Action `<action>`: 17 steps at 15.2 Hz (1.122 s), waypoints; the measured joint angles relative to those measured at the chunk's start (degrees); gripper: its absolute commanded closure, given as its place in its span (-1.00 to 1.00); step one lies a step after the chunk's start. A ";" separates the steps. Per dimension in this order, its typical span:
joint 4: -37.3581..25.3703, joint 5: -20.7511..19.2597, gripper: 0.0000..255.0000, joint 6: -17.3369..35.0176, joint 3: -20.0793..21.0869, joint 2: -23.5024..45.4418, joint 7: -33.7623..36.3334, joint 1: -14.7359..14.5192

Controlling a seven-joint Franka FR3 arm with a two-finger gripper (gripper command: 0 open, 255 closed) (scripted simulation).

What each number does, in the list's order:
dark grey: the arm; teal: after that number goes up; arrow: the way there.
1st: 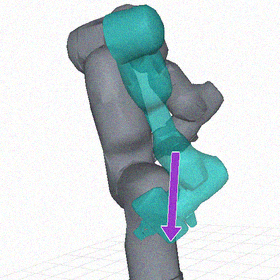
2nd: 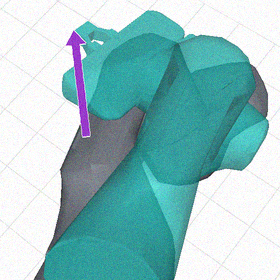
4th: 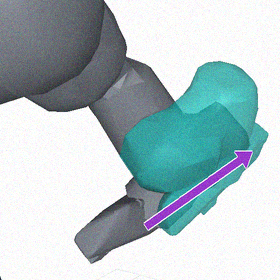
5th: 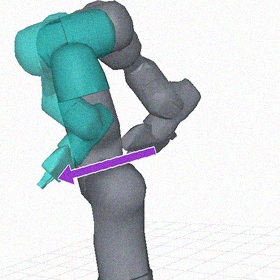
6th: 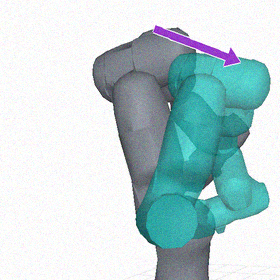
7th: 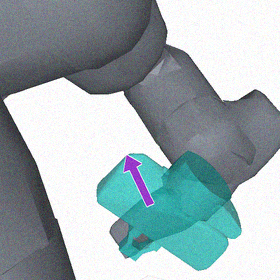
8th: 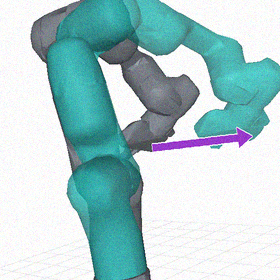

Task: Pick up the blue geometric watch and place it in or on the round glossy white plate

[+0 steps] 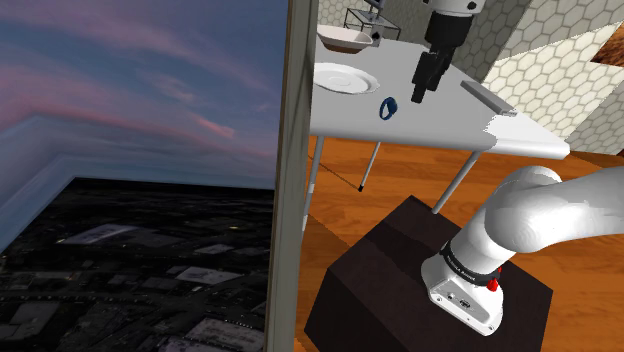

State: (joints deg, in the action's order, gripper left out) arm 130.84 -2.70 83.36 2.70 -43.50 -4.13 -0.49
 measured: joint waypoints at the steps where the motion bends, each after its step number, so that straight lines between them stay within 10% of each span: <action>1: 0.00 0.00 -1.00 0.00 0.00 0.00 0.00 0.00; 10: 4.93 18.93 -1.00 10.23 -4.12 -4.78 -0.65 -5.92; 17: 10.32 21.82 -1.00 15.95 -2.82 -5.51 -0.83 -6.84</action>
State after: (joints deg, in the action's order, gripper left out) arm 141.16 19.12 99.32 -0.13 -49.01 -4.97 -7.33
